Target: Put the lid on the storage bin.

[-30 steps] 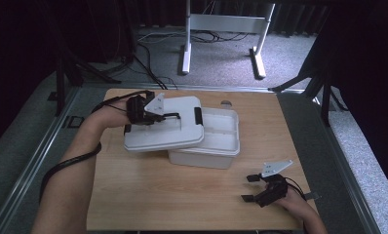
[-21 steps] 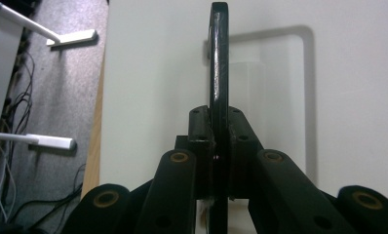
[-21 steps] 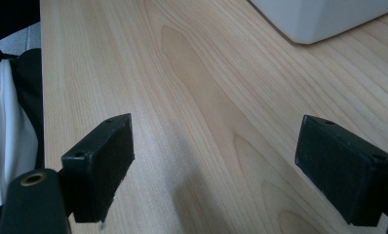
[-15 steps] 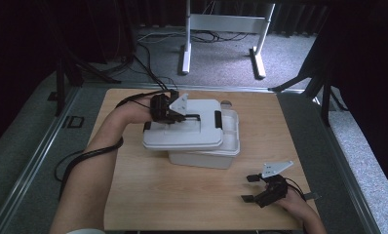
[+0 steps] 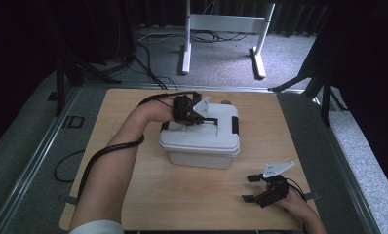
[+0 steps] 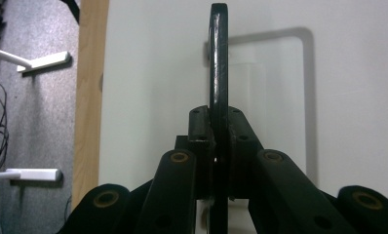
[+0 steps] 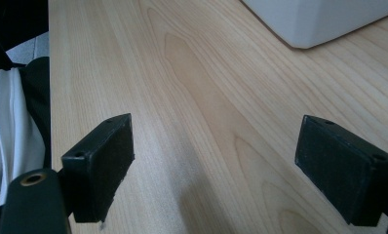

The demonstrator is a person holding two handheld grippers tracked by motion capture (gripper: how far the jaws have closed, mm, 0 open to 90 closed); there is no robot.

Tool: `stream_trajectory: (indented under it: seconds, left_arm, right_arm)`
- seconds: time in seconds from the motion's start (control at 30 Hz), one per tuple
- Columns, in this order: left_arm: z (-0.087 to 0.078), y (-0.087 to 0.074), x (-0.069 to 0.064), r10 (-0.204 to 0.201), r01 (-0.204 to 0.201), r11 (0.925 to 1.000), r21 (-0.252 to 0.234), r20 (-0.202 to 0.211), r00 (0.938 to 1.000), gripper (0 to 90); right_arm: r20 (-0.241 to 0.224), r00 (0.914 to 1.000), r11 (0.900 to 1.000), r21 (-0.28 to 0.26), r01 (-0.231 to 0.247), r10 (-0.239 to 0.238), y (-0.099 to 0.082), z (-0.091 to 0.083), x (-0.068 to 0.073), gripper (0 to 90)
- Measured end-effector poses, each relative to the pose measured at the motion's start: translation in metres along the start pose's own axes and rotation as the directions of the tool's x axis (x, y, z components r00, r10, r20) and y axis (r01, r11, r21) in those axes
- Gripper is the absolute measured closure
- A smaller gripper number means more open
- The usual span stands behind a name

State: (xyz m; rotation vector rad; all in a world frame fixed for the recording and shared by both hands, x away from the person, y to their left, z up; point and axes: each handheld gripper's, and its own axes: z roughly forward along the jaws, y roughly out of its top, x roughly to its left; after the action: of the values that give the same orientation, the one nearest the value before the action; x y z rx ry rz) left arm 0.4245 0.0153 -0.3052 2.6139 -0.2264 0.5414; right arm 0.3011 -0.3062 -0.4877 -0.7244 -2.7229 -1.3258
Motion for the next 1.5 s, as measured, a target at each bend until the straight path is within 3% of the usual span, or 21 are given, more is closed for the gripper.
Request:
stream_trajectory:
  seconds: [0.33,0.67,0.7,0.8,0.9,1.0,1.23,1.5]
  left_arm:
    - [0.017,0.006,0.002,0.003,-0.004,0.9997,0.025,0.022,0.9998,84.1]
    - [0.024,0.002,0.005,-0.05,0.049,0.9987,0.014,0.038,0.998,83.3]
    - [0.023,0.002,0.006,-0.061,0.06,0.9981,0.012,0.043,0.9972,82.3]
    - [0.023,0.0,0.005,-0.092,0.092,0.9957,0.01,0.06,0.9939,65.8]
    - [0.021,-0.003,0.003,-0.115,0.114,0.9934,0.013,0.07,0.9909,59.7]
    - [0.015,-0.006,0.001,-0.139,0.139,0.9903,0.003,0.077,0.9873,58.6]
    - [0.004,-0.012,-0.006,-0.147,0.147,0.9891,-0.007,0.048,0.988,57.2]
    - [-0.007,-0.029,-0.012,-0.195,0.196,0.9805,-0.015,0.044,0.9798,55.0]
  right_arm:
    - [-0.002,1.0,1.0,-0.004,0.0,0.0,-0.001,0.0,0.0,13.6]
    - [-0.006,1.0,1.0,-0.003,-0.002,0.002,-0.001,0.0,0.0,13.6]
    - [-0.007,1.0,1.0,-0.006,-0.001,0.001,-0.001,0.0,0.0,13.6]
    - [-0.007,1.0,1.0,-0.007,0.0,0.0,-0.001,0.0,0.0,13.6]
    - [-0.008,1.0,1.0,-0.005,-0.003,0.003,-0.002,0.0,0.0,13.6]
    - [-0.007,1.0,1.0,-0.004,-0.005,0.004,-0.002,0.0,0.0,13.6]
    - [-0.003,1.0,1.0,0.001,-0.003,0.003,-0.002,0.001,0.0,13.6]
    - [-0.004,1.0,1.0,0.003,-0.002,0.002,-0.001,0.001,0.0,13.6]
